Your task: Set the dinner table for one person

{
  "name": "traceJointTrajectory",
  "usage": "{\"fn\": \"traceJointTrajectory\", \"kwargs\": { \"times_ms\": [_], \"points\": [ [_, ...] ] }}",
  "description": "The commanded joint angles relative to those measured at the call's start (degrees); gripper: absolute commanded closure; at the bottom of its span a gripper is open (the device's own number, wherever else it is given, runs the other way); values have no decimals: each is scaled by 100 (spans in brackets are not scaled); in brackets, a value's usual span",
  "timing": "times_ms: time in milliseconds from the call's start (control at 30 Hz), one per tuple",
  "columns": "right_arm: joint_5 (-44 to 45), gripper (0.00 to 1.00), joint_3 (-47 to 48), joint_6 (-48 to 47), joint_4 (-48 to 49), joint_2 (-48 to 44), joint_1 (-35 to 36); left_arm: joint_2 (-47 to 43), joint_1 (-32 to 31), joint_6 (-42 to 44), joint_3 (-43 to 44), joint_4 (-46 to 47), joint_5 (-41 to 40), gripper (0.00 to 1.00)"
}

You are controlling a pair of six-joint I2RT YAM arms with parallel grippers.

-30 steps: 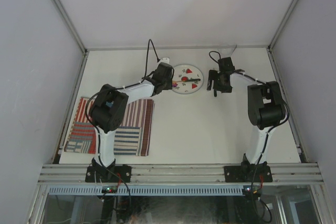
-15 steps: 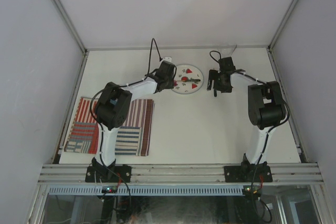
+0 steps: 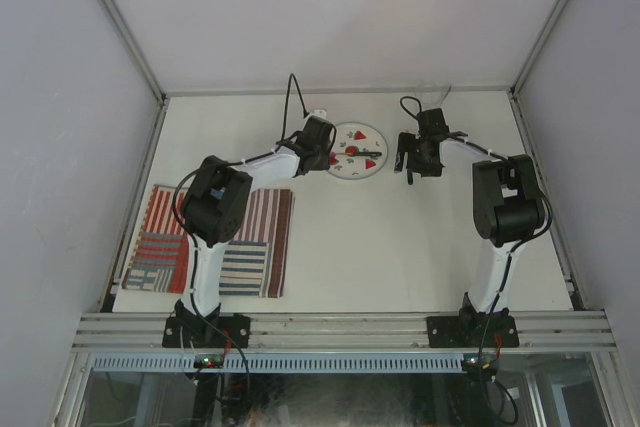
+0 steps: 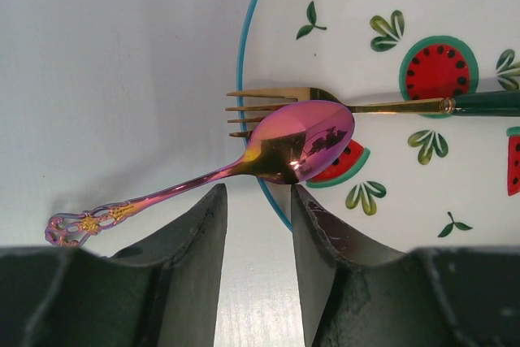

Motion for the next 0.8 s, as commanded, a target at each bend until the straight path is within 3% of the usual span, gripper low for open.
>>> {"fn": "traceJointTrajectory", "kwargs": {
  "times_ms": [0,567,667,767],
  "points": [
    [-77,24,39,55,122,-127,-25,-250,27,92,-67,187,-96,58],
    [-129,24,54,29,121,-110,-26,-711,300,1228,443,-808,304,51],
    [-147,24,65,26,114,-93,-33,-782,483,1318,366,-768,807,51],
    [-164,24,67,22,104,-91,-33,-684,820,1640,614,-1065,1825,51]
  ]
}}
